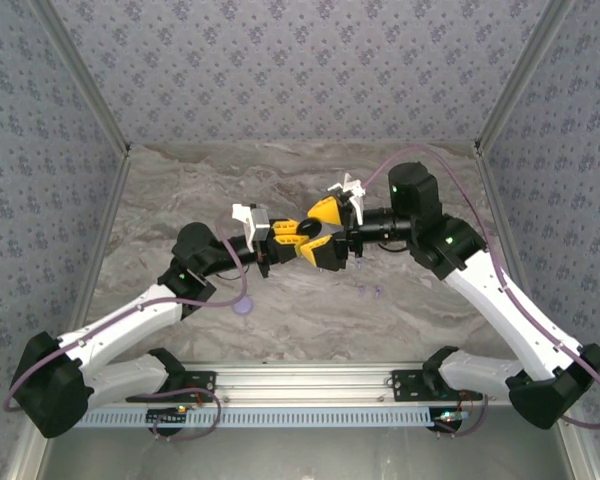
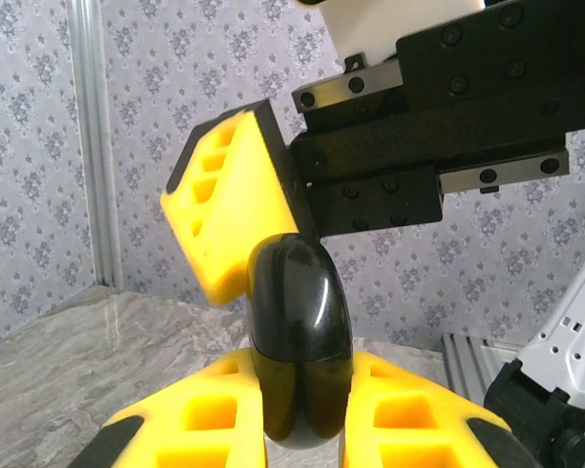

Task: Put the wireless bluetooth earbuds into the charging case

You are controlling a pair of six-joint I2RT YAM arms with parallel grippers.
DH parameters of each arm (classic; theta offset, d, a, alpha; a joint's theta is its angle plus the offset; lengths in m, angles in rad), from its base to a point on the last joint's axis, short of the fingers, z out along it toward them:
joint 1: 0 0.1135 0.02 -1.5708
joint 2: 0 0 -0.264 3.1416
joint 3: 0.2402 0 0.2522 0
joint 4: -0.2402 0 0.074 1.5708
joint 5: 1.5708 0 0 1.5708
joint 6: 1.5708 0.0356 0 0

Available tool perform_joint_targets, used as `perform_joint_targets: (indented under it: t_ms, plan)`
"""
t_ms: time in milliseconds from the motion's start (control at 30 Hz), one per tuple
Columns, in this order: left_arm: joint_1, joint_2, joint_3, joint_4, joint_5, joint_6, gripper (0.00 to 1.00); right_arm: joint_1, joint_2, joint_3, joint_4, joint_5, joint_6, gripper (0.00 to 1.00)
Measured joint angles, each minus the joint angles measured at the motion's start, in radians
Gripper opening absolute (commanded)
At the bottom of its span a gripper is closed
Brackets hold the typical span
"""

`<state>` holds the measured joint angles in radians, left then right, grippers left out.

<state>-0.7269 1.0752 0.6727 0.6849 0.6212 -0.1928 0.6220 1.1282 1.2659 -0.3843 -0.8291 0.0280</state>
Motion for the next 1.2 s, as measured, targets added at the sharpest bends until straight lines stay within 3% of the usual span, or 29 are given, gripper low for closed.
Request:
perform_joint_targets:
  t_ms: [200, 500, 700, 967, 1200]
  plan:
    - [0.000, 0.000, 0.000, -0.014, -0.010, 0.000, 0.00, -0.005, -0.022, -0.005, -0.006, 0.046, -0.015, 0.99]
    - [0.007, 0.000, 0.021, -0.189, -0.115, 0.019, 0.00, -0.097, -0.076, -0.005, -0.053, 0.274, 0.029, 1.00]
    - [0.098, 0.032, 0.021, -0.280, -0.158, -0.013, 0.00, -0.135, -0.153, -0.013, -0.056, 0.381, 0.074, 1.00]
    - [0.245, 0.274, 0.150, -0.446, -0.191, -0.094, 0.00, -0.158, -0.204, -0.117, -0.021, 0.443, 0.118, 1.00]
    - [0.278, 0.570, 0.350, -0.597, -0.211, -0.133, 0.00, -0.162, -0.198, -0.124, -0.026, 0.476, 0.123, 1.00]
